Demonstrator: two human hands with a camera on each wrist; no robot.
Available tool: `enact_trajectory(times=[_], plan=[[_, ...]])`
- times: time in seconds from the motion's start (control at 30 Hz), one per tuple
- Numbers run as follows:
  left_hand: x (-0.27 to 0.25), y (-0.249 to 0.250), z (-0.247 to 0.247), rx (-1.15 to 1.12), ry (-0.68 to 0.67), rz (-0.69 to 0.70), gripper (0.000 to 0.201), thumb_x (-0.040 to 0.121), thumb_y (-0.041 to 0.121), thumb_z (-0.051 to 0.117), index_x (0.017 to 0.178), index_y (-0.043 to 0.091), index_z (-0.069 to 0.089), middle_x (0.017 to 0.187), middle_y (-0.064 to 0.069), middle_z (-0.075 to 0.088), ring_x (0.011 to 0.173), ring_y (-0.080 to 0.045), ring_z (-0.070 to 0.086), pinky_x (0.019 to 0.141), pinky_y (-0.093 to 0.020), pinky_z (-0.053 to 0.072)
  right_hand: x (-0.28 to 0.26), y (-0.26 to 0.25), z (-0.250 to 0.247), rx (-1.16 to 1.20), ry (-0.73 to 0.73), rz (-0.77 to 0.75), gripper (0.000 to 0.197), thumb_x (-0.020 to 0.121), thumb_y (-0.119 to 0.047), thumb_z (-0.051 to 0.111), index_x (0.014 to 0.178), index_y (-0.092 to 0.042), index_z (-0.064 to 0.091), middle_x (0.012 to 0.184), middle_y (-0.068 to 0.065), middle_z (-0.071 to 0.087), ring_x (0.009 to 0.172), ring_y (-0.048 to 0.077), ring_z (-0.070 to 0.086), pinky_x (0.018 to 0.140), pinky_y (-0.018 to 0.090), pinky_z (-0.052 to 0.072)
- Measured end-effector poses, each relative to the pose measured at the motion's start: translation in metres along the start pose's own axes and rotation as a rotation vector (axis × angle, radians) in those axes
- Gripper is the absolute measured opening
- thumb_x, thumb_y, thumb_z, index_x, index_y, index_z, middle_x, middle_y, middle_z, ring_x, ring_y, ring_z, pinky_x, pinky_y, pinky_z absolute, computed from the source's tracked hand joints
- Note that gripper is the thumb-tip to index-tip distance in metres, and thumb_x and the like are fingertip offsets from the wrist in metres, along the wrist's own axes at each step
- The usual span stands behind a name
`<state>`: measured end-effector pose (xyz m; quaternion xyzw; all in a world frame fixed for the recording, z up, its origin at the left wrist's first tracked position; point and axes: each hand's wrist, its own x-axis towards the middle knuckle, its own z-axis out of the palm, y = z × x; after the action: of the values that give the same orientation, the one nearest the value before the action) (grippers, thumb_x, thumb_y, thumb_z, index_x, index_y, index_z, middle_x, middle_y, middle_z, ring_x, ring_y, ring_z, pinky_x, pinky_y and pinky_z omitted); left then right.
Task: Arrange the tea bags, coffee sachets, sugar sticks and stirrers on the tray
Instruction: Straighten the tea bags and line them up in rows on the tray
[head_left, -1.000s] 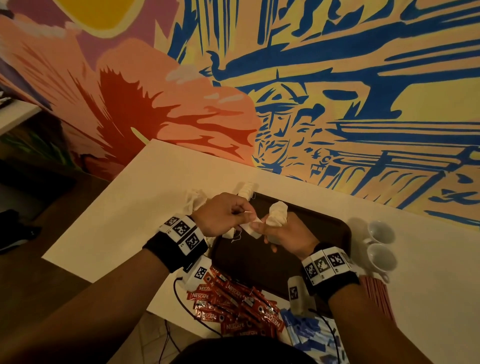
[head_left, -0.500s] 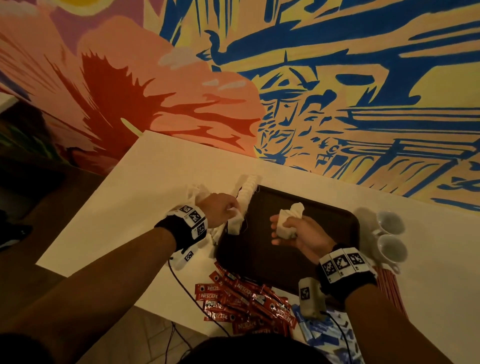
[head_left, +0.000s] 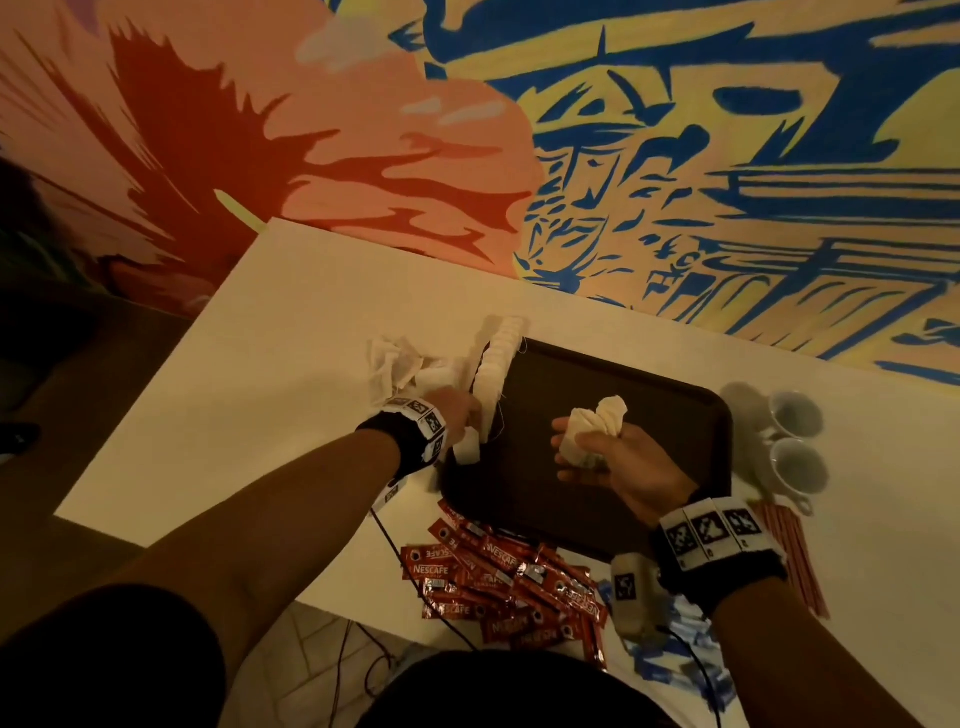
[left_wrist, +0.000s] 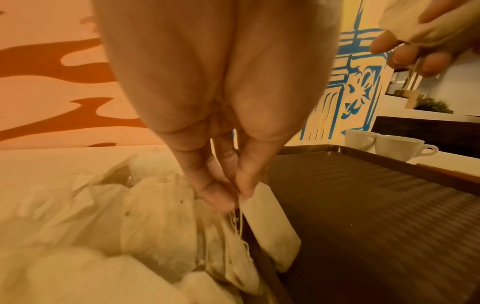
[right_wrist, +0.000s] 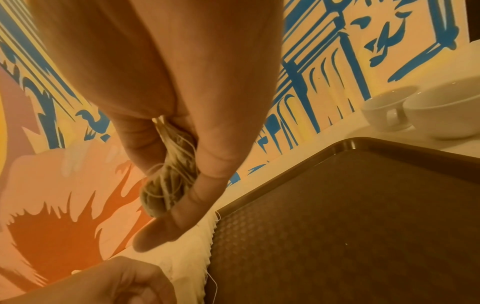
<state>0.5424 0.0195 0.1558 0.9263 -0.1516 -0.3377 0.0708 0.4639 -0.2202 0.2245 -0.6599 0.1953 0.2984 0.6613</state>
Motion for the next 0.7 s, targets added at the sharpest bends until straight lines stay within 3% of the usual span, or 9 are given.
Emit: enact_trajectory(times=[0.07, 0.17, 0.27, 0.4, 0.6, 0.7], plan=[[0.003, 0.0, -0.002, 0.01, 0.054, -0.002, 0.035, 0.097, 0.003, 0.051, 0.123, 0.022, 0.065, 0.111, 0.004, 0.056, 0.104, -0.023, 0.061, 0.075, -0.024, 0.041, 0.001, 0.0, 0.001, 0.003, 0.008, 0.008, 0.025, 0.105, -0.008, 0.047, 0.118, -0.011, 0.068, 0.123, 0.02, 0.065, 0.111, 0.033, 0.065, 0.088, 0.043, 0.06], [0.007, 0.001, -0.003, -0.055, 0.096, -0.005, 0.034, 0.096, 0.003, 0.053, 0.12, 0.023, 0.066, 0.12, -0.003, 0.062, 0.106, -0.025, 0.062, 0.08, -0.025, 0.046, 0.001, -0.001, 0.004, 0.006, 0.009, 0.022, 0.025, 0.105, -0.009, 0.047, 0.119, -0.011, 0.067, 0.123, 0.019, 0.065, 0.111, 0.032, 0.064, 0.088, 0.043, 0.06], [0.01, -0.001, -0.004, -0.171, 0.152, 0.005, 0.04, 0.091, 0.0, 0.054, 0.12, 0.024, 0.065, 0.125, -0.003, 0.061, 0.114, -0.024, 0.059, 0.092, -0.029, 0.047, -0.001, 0.001, 0.006, 0.013, 0.005, 0.017, 0.024, 0.105, -0.009, 0.047, 0.118, -0.011, 0.067, 0.121, 0.019, 0.065, 0.105, 0.029, 0.066, 0.086, 0.041, 0.06], [0.002, 0.002, -0.002, -0.232, 0.275, 0.004, 0.024, 0.094, 0.015, 0.054, 0.113, 0.024, 0.066, 0.121, 0.001, 0.061, 0.111, -0.02, 0.058, 0.095, -0.03, 0.047, -0.002, 0.007, 0.004, 0.032, 0.011, 0.007, 0.023, 0.105, -0.01, 0.047, 0.118, -0.011, 0.067, 0.121, 0.019, 0.065, 0.106, 0.029, 0.066, 0.088, 0.043, 0.06], [-0.008, 0.006, 0.046, -0.078, -0.074, 0.031, 0.03, 0.097, 0.034, 0.055, 0.116, 0.016, 0.069, 0.114, -0.002, 0.068, 0.104, -0.023, 0.064, 0.093, -0.035, 0.053, -0.002, 0.01, 0.001, 0.047, 0.02, 0.005, 0.024, 0.105, -0.01, 0.047, 0.117, -0.012, 0.067, 0.121, 0.018, 0.066, 0.108, 0.031, 0.066, 0.088, 0.043, 0.06], [-0.006, 0.005, 0.058, -0.064, -0.139, 0.003, 0.031, 0.094, 0.034, 0.059, 0.115, 0.013, 0.069, 0.112, -0.005, 0.069, 0.104, -0.025, 0.065, 0.093, -0.04, 0.054, -0.001, 0.009, 0.003, 0.063, 0.014, -0.011, 0.023, 0.105, -0.01, 0.049, 0.117, -0.012, 0.068, 0.12, 0.018, 0.067, 0.106, 0.03, 0.067, 0.089, 0.044, 0.06]])
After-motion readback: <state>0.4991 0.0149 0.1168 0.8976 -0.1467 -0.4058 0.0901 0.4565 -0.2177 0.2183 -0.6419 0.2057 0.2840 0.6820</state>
